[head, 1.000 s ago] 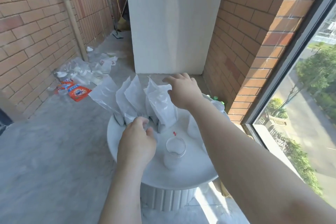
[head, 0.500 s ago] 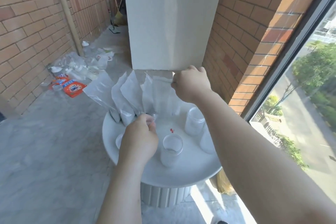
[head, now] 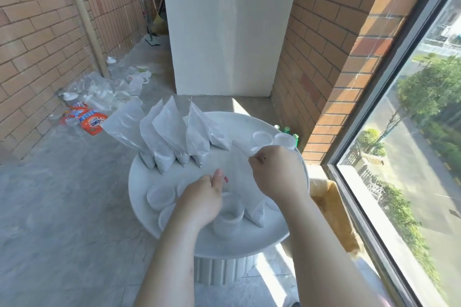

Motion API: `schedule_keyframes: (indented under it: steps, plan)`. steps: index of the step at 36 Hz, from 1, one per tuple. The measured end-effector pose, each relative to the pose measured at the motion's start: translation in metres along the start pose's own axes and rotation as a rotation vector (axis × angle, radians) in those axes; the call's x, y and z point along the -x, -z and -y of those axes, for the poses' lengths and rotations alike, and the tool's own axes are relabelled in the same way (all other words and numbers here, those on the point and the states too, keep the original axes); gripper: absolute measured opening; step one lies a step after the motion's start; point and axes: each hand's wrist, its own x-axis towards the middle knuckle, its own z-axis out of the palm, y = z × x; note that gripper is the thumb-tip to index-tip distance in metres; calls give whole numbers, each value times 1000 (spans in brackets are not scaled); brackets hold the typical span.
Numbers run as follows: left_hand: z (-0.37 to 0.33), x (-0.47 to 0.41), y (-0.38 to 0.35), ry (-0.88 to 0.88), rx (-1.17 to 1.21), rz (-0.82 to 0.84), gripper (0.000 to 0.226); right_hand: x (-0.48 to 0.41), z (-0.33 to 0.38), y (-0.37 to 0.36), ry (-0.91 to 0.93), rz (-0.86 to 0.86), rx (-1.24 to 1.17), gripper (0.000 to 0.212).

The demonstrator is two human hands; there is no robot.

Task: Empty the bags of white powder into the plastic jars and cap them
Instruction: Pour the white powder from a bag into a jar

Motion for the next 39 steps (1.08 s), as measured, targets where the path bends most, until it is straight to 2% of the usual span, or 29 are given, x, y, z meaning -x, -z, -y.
schedule_keyframes:
  steps: [7, 10, 13, 17, 26, 32, 36, 39]
  plan:
    - [-4, -2, -4, -24, 47, -81, 46, 7, -15, 1, -48, -47, -206, 38]
    - [-9, -4, -6, -68, 227, -150, 38, 8, -18, 6, -63, 14, -293, 41]
    - [-19, 0, -8, -92, 428, -183, 22, 11, -21, 9, -129, 109, -497, 39]
    - [-31, 6, -12, -82, 589, -208, 14, 14, -26, 15, -232, 240, -699, 38]
    - [-43, 13, -17, -29, 717, -234, 23, 18, -30, 27, -175, 427, -817, 11]
    - [-43, 8, -17, -1, 757, -205, 27, 19, -31, 24, -165, 472, -812, 9]
    - [-41, 6, -18, -4, 793, -198, 25, 17, -33, 22, -156, 481, -813, 19]
    - [-40, 5, -19, -18, 802, -187, 24, 15, -34, 21, -171, 472, -822, 18]
